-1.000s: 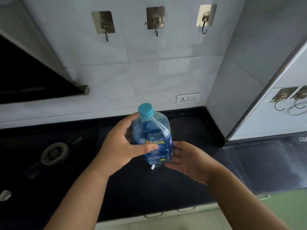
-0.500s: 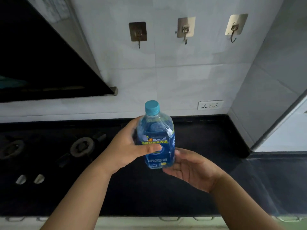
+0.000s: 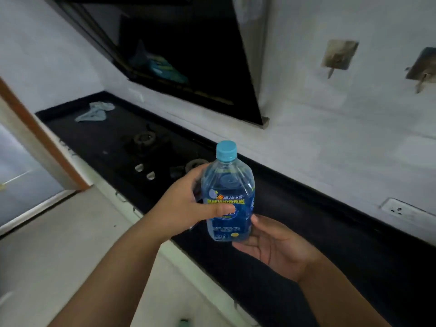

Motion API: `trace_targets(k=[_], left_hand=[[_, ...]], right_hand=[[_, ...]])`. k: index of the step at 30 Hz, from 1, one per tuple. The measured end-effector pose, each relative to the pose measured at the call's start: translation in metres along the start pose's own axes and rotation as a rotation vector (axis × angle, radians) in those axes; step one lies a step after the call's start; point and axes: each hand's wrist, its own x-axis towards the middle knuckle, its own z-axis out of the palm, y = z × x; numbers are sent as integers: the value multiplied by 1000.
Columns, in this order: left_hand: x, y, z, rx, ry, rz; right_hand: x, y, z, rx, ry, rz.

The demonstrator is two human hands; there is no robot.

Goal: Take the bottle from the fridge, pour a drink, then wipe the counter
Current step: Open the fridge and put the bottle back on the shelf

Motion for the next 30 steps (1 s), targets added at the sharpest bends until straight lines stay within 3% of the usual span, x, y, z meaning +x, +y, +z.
trace_targets(k=[13,30], left_hand=[[-177,-5,-93,41,565,-161],[-462,-34,-268,123,1179,-290]], right_hand=[[80,53,144,-115,-290,280],[181,232,461,-290,-700,618]])
